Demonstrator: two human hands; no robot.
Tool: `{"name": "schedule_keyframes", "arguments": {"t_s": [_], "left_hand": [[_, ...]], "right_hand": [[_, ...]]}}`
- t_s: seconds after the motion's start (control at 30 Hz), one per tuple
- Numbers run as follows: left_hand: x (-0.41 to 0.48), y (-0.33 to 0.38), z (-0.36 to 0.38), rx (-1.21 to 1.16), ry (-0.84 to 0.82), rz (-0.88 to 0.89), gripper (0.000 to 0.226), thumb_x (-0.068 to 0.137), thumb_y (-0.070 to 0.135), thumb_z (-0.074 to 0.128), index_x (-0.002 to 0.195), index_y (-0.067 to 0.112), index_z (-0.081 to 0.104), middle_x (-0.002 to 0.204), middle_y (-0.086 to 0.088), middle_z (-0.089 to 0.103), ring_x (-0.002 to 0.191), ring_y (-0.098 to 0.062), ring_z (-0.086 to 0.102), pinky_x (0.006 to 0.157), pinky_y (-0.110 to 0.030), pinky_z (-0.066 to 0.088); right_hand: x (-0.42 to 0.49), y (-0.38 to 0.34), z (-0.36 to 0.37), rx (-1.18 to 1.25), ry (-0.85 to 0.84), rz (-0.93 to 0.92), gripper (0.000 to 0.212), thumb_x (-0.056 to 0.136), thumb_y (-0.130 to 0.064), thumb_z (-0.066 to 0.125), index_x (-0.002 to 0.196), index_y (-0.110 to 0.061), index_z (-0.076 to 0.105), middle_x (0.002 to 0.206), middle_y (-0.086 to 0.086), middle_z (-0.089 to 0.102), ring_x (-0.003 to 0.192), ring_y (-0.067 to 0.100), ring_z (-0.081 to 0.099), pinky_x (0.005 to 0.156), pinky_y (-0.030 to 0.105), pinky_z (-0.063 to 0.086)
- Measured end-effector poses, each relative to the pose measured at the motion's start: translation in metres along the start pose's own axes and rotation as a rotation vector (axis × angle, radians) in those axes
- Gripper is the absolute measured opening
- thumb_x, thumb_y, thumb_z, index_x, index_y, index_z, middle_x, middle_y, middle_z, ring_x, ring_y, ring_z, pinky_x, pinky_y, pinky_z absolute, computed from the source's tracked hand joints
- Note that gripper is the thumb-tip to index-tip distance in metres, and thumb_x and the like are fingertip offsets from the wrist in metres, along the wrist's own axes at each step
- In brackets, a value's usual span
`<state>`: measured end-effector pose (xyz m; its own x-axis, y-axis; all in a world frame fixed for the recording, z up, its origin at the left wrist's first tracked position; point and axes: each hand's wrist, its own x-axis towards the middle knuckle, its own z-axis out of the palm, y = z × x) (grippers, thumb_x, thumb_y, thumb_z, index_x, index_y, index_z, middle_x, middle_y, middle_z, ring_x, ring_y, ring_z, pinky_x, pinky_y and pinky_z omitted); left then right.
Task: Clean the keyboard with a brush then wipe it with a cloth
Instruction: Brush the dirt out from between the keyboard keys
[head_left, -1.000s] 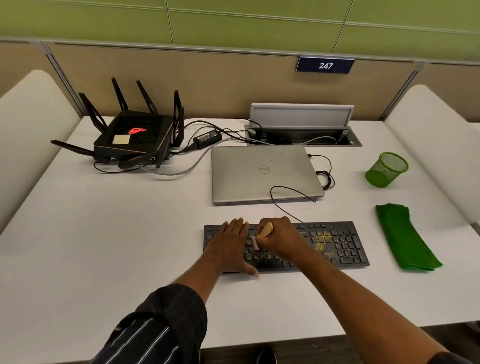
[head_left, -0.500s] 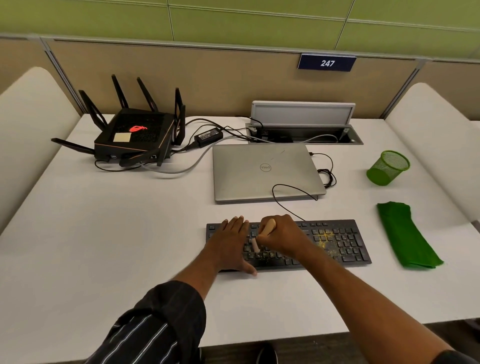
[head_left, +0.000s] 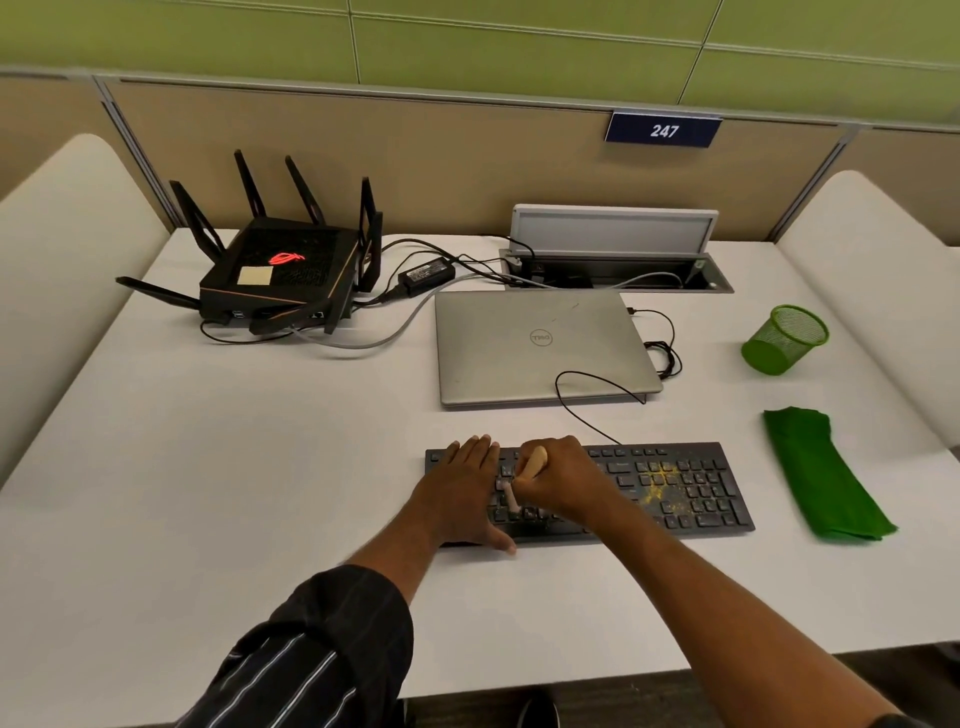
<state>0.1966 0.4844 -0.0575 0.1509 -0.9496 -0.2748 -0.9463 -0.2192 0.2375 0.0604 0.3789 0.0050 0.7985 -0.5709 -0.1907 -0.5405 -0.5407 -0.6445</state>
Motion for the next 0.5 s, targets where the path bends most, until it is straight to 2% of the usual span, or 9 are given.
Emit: {"name": "schedule_keyframes", "arguments": {"t_s": [0.13, 0.33, 0.5], "left_hand": [[-0.0024, -0.0015, -0.0014, 0.013, 0.001, 0.001, 0.139, 0.070, 0.084, 0.066, 0.161, 0.006, -0.005, 0.170, -0.013, -0.003, 0.157, -0.026, -0.004, 0.124, -0.039, -0.005], [-0.0033, -0.0038, -0.0012, 0.024, -0.005, 0.000, 0.139, 0.070, 0.086, 0.064, 0.160, 0.006, -0.005, 0.170, -0.013, -0.003, 0.157, -0.027, -0.004, 0.126, -0.042, -0.003], [-0.0055, -0.0053, -0.0007, 0.031, -0.008, -0.005, 0.137, 0.071, 0.085, 0.063, 0.161, 0.006, -0.005, 0.170, -0.013, -0.004, 0.157, -0.027, -0.005, 0.127, -0.043, -0.002]], "right_hand": [[-0.0011, 0.0006, 0.0015, 0.025, 0.111, -0.018, 0.008, 0.085, -0.016, 0.067, 0.076, -0.013, 0.066, 0.066, -0.002, 0.065, 0.054, 0.003, 0.052, 0.049, 0.013, 0.042], [-0.0048, -0.0002, 0.0039, -0.017, 0.016, 0.003, 0.006, 0.081, -0.014, 0.070, 0.076, -0.015, 0.067, 0.064, -0.005, 0.062, 0.054, 0.002, 0.052, 0.050, 0.014, 0.040], [-0.0077, -0.0012, 0.0015, 0.035, 0.096, -0.011, 0.009, 0.086, -0.013, 0.068, 0.077, -0.015, 0.066, 0.062, -0.010, 0.060, 0.053, -0.003, 0.055, 0.049, 0.012, 0.041]]}}
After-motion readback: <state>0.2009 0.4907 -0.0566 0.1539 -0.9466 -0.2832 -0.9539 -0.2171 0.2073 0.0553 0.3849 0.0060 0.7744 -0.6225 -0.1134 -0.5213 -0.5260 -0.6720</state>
